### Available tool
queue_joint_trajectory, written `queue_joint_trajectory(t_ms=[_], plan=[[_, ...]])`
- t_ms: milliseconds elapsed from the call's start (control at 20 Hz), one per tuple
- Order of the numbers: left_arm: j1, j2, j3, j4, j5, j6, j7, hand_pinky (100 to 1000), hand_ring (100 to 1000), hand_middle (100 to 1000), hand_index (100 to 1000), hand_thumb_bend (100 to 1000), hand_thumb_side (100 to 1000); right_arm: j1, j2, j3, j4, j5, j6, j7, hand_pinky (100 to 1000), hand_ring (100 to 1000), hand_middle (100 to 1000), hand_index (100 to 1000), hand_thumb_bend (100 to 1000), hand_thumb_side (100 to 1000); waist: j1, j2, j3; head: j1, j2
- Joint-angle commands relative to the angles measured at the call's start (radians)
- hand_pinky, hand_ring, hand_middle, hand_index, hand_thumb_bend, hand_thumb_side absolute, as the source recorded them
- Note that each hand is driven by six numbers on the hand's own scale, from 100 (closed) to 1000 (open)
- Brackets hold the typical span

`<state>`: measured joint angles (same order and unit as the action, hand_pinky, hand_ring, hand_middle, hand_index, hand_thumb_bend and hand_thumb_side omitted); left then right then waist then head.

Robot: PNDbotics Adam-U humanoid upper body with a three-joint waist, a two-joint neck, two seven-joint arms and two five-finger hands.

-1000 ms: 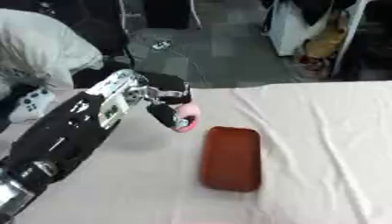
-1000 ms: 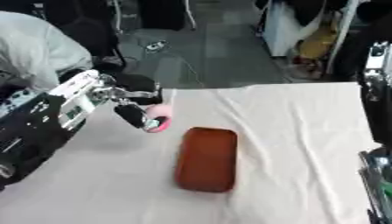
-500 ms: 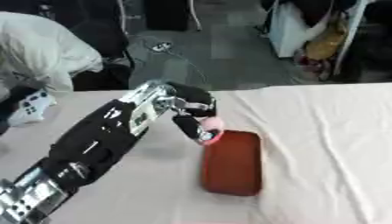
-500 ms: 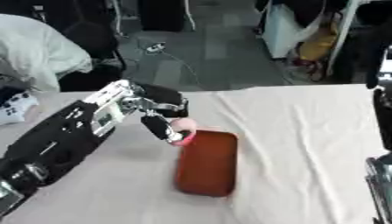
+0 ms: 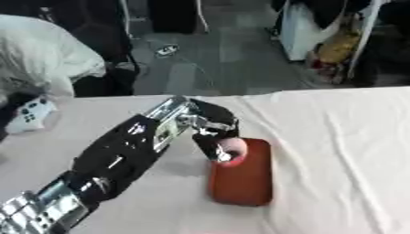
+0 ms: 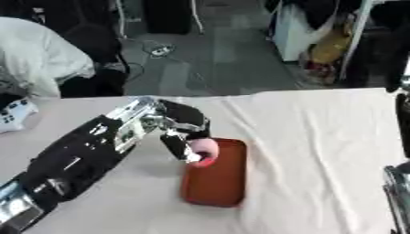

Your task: Pick up objects on the table and place them in the box.

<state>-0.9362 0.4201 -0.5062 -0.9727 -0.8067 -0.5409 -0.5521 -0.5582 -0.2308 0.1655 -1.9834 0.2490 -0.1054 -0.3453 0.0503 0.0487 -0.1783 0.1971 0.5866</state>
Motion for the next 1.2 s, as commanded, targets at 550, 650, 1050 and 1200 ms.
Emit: queue_joint_trajectory(t_ms=[550,650,1050,1200], plan=[[0.003,0.018,0.089,-0.033,-0.161,-0.102,0.057,1000,1000,1000,1000,711,730,-0.015,-0.004,-0.01,-0.017,0.0,-0.001,-0.009,100,316,441,837,100,625,-0.001,-0.012,0.01,0.013,-0.001],[0.047,0.053,0.115,-0.119,-0.11,-0.043,0.129,999,972,955,1000,521,660,-0.011,-0.009,-0.011,-0.017,0.001,0.001,-0.01,100,315,441,836,100,625,0.0,-0.013,0.018,0.011,0.001],[0.351,0.112,0.297,-0.551,0.398,0.342,0.488,583,611,734,849,100,701,0.003,-0.042,-0.013,-0.017,0.002,0.013,-0.007,100,315,439,833,100,631,-0.01,-0.012,0.058,-0.043,0.01],[0.451,0.073,0.35,-0.69,0.483,0.409,0.566,569,597,727,838,100,707,0.007,-0.052,-0.009,-0.017,0.0,0.02,0.001,100,315,439,825,100,634,-0.018,-0.011,0.072,-0.054,0.017]])
